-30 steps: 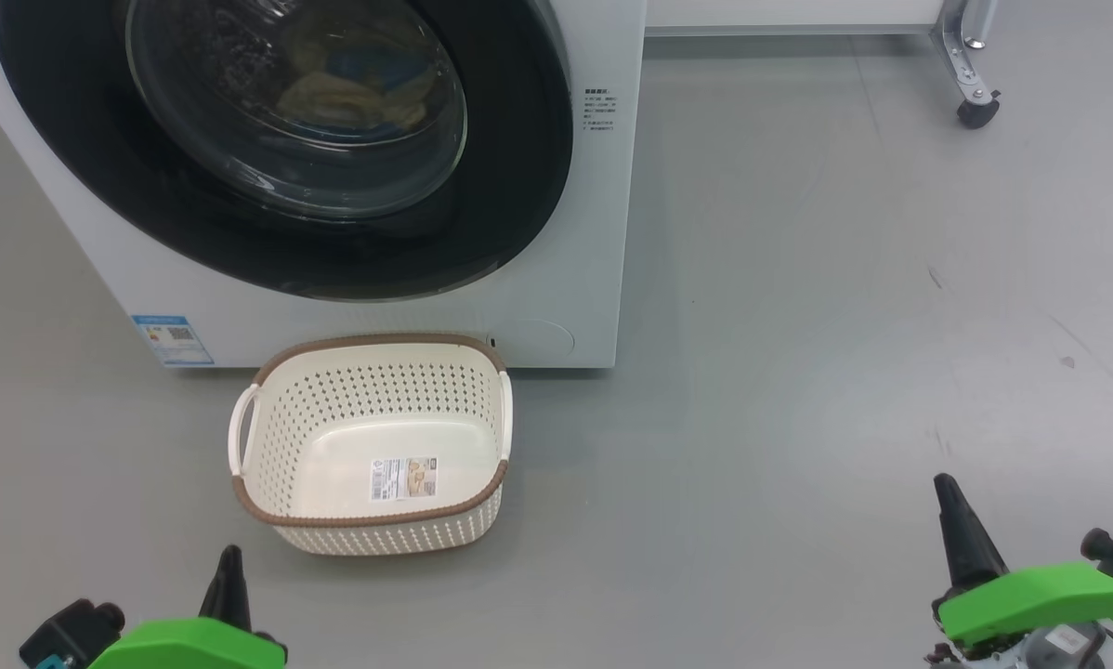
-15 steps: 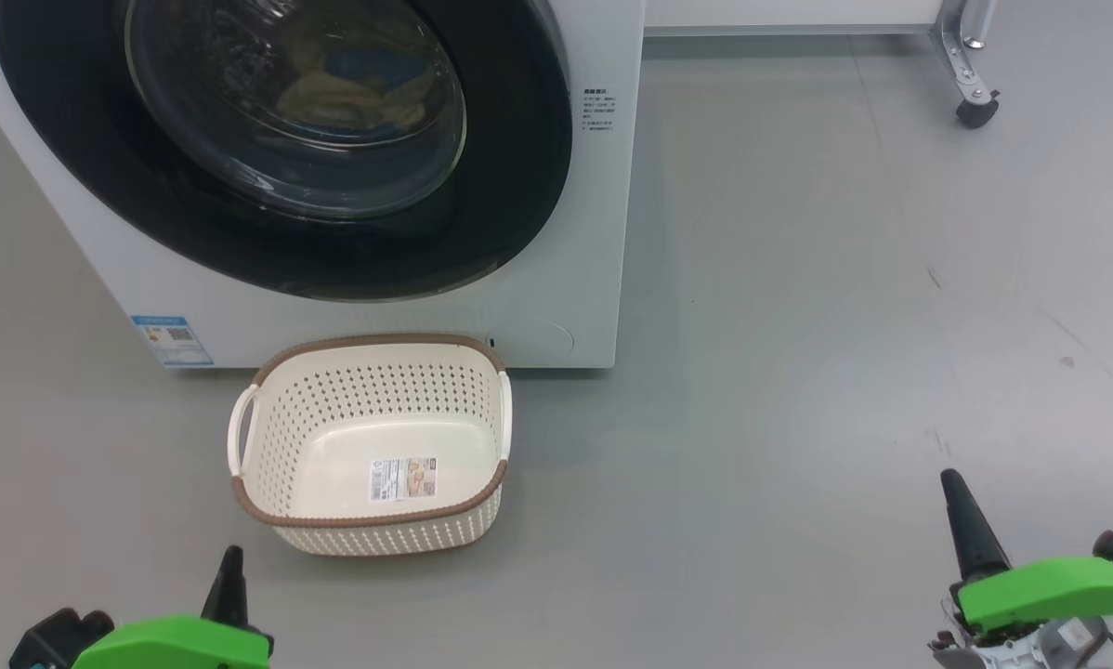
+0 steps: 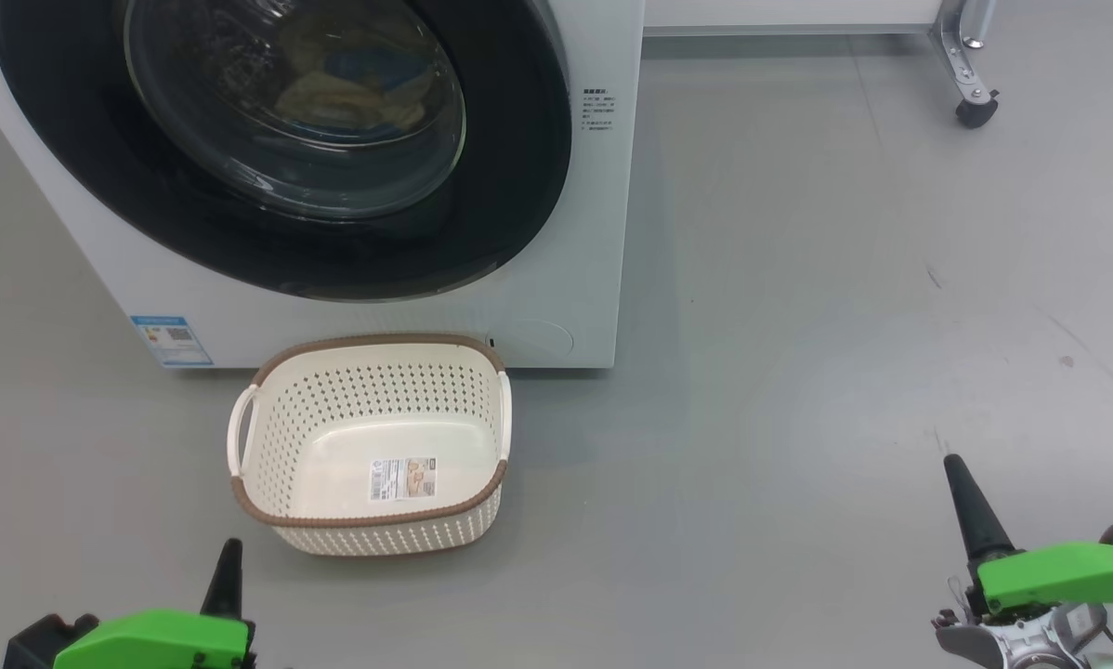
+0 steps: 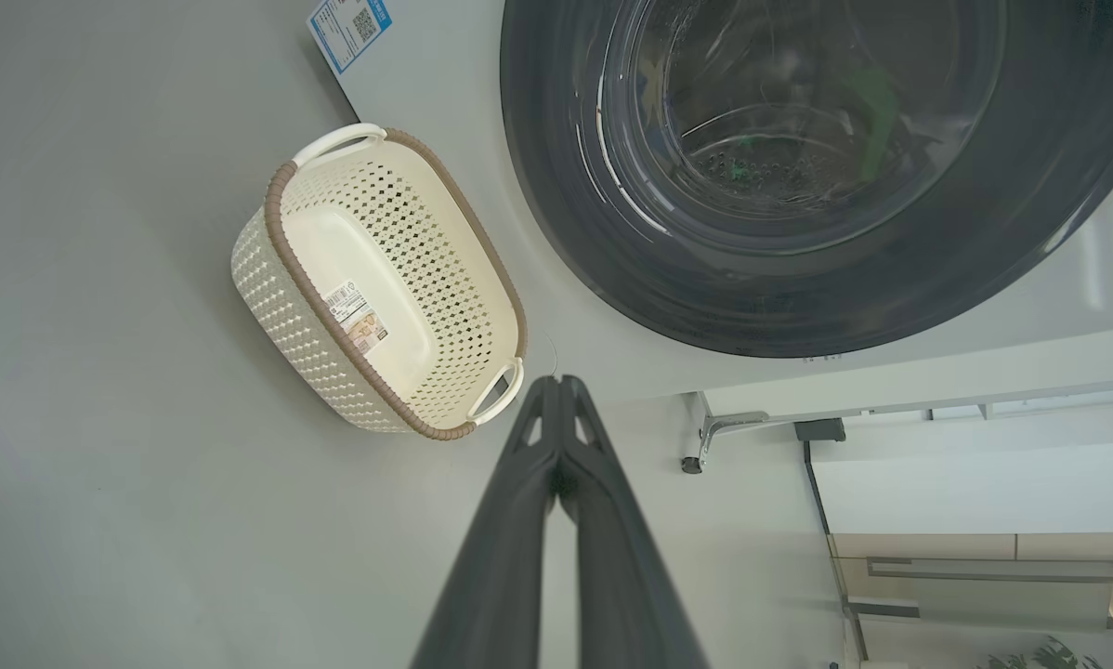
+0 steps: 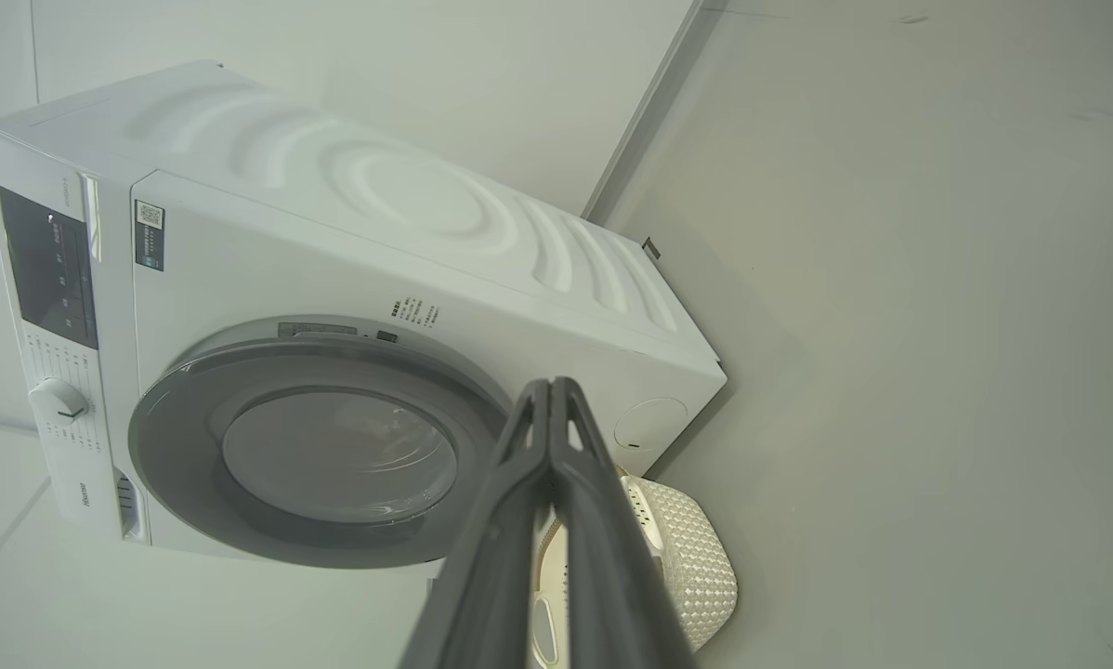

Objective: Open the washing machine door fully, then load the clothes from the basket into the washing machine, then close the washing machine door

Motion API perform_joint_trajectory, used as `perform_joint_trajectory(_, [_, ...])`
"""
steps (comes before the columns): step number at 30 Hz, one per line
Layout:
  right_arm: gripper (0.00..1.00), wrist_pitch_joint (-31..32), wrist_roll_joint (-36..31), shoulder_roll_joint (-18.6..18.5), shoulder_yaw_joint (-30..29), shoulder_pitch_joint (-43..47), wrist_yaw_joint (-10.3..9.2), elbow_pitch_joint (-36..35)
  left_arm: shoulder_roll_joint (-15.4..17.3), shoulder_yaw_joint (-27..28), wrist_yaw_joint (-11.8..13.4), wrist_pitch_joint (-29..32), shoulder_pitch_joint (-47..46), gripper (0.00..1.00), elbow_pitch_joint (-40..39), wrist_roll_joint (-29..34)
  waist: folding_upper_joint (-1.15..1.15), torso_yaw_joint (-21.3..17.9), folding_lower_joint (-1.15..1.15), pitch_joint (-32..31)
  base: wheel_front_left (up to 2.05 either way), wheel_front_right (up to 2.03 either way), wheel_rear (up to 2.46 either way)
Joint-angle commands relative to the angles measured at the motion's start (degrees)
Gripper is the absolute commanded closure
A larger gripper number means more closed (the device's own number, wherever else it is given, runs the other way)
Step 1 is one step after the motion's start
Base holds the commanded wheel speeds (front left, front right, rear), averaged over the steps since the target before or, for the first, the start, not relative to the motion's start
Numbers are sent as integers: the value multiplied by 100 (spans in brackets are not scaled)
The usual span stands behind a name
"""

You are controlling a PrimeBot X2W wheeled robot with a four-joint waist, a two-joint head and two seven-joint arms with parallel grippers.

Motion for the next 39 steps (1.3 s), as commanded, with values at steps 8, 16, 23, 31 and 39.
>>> perform_joint_trajectory(8, [100, 118, 600, -154, 10, -422, 18, -98, 3, 279, -88, 133, -315, 100, -216, -540, 0, -3, 0, -1, 0, 0, 0])
perform_joint_trajectory(16, [100, 204, 1124, -158, -21, -518, 20, -25, -32, 386, -128, 253, -339, 100, -228, -1025, 0, -6, 0, -1, 0, 0, 0])
perform_joint_trajectory(23, [100, 279, 1580, -161, -50, -602, 21, 39, -63, 480, -163, 358, -359, 100, -238, -1447, 0, -9, 0, -2, 0, 0, 0])
perform_joint_trajectory(31, [100, 367, 2102, -164, -84, -697, 23, 112, -98, 587, -204, 478, -383, 100, -251, -1933, 0, -12, 0, -2, 0, 0, 0])
perform_joint_trajectory(39, [100, 451, 2590, -165, -118, -788, 24, 181, -131, 688, -242, 591, -405, 100, -262, -2387, 0, -15, 0, -3, 0, 0, 0])
